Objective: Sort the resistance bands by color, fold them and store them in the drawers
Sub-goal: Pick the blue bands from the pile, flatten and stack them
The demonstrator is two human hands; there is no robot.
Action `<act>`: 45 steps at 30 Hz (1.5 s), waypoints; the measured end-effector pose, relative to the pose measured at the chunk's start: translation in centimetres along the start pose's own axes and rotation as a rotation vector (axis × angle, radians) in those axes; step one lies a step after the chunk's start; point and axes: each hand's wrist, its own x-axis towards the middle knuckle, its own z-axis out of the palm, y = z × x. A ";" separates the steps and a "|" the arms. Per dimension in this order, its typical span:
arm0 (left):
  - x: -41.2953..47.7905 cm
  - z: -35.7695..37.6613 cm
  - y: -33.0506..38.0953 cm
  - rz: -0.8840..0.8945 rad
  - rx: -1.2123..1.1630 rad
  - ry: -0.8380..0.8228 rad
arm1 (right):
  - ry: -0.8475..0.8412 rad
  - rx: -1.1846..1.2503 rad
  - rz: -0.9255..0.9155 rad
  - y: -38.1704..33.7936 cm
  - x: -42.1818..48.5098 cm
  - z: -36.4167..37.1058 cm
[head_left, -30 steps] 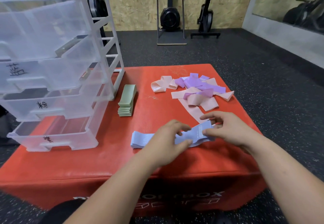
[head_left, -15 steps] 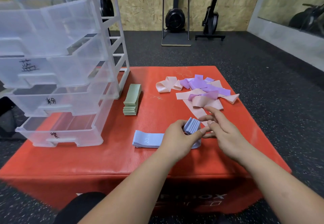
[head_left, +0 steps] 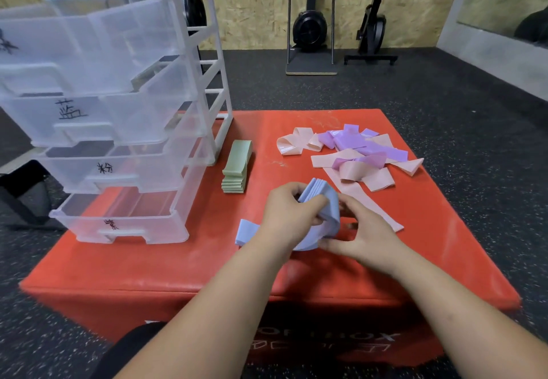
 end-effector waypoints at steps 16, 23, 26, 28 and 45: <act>-0.5 -11.5 -3.7 -0.185 -0.244 0.316 | -0.094 -0.215 -0.153 -3.0 5.0 6.7; -0.3 -12.6 -6.1 -0.231 -0.023 0.380 | -0.142 -0.422 -0.209 -3.5 4.9 7.6; 0.0 -12.7 -6.7 -0.221 0.064 0.397 | -0.149 -0.502 -0.221 -3.4 4.9 7.8; 0.2 -12.7 -6.7 -0.218 0.063 0.422 | -0.157 -0.503 -0.204 -3.3 4.9 7.7; -0.7 -12.9 -7.1 -0.009 1.037 0.281 | -0.121 -0.609 -0.238 -3.4 5.0 6.6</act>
